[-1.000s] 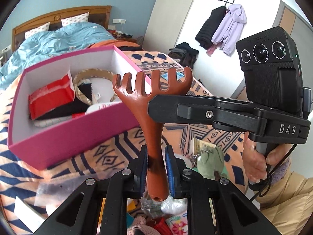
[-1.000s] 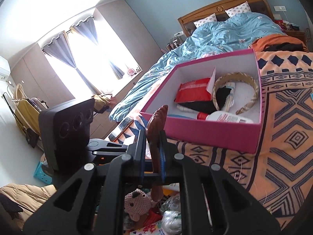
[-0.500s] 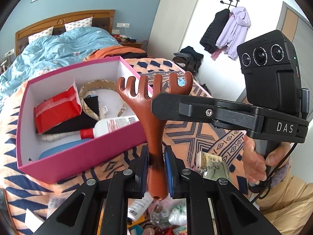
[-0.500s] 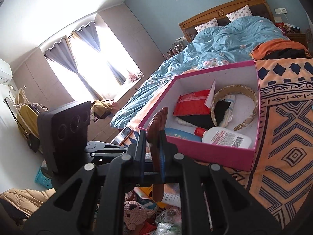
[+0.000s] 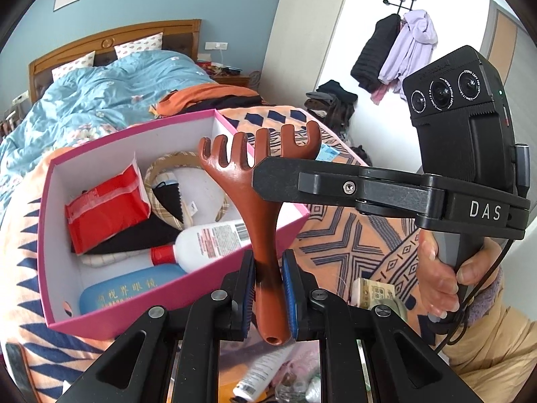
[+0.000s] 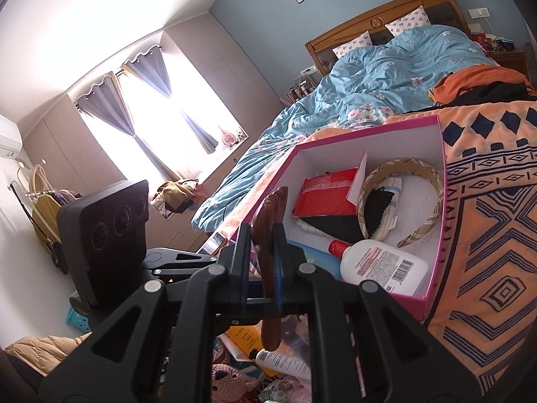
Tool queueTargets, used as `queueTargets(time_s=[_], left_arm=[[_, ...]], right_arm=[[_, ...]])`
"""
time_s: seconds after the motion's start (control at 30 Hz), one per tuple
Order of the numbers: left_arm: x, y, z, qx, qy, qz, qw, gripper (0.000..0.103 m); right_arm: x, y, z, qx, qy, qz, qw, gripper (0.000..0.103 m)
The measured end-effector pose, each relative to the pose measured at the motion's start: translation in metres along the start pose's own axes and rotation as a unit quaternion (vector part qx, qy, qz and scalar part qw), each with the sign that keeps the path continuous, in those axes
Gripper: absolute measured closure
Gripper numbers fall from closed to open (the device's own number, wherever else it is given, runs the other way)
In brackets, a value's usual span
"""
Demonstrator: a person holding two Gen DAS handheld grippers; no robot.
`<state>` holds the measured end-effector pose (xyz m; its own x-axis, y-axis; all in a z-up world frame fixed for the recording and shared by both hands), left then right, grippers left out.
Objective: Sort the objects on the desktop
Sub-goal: 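Carry the brown comb with both tools over the pink box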
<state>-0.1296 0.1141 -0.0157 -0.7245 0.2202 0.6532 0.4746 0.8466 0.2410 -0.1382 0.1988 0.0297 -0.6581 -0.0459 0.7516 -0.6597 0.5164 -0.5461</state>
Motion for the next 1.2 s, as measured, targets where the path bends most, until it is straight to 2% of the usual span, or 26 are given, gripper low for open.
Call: queueTargets(time_s=[1.2], left_arm=[[0.055,-0.039,0.04,0.027,-0.023,-0.021,0.9991,0.088]], right_arm=[[0.049,0.052,0.026,0.001,-0.008,0.037,0.999,0.089]])
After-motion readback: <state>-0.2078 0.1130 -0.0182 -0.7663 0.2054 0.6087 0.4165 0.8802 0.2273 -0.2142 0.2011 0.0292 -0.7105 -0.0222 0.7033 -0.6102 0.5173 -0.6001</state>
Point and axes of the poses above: each gripper's, at about its wrist camera, not at the fingertips, and z roughly the way its jaws point, y to its right, x to its top, the point moved 6 cm from there along z, roughly the way its jaws point, and after that the axes turned 2 degrees about -z, right-handed, at the moved point
